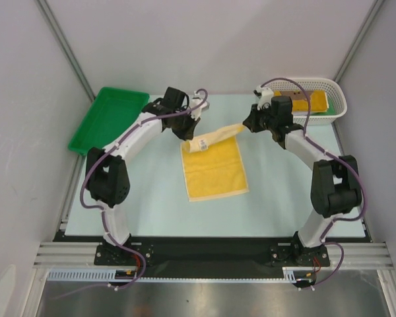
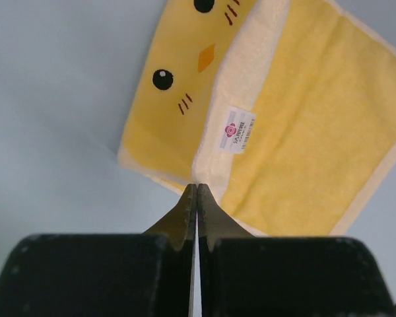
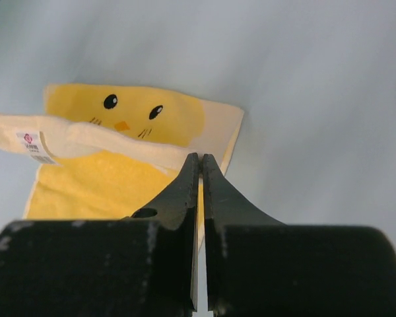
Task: Fold and stack the towels
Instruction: Fold the towel
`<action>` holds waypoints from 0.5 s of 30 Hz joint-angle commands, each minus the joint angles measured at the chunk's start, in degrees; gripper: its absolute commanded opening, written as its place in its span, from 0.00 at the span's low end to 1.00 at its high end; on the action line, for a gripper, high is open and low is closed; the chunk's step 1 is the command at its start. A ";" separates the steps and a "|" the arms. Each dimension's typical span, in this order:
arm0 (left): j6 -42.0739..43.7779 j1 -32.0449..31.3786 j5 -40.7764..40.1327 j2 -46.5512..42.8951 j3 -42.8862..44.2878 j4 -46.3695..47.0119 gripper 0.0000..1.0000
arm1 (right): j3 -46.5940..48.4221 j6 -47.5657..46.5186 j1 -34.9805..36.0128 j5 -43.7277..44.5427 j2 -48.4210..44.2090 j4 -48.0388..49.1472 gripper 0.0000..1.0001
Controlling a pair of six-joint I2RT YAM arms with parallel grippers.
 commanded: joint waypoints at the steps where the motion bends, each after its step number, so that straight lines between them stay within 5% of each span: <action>1: 0.54 -1.47 -1.39 -7.90 -7.22 1.64 0.00 | -5.89 0.52 -0.19 2.44 -6.54 -0.92 0.00; 15: -5.18 -13.34 -8.94 -18.99 -29.58 6.40 0.00 | -28.40 9.49 1.92 1.65 -19.46 0.31 0.00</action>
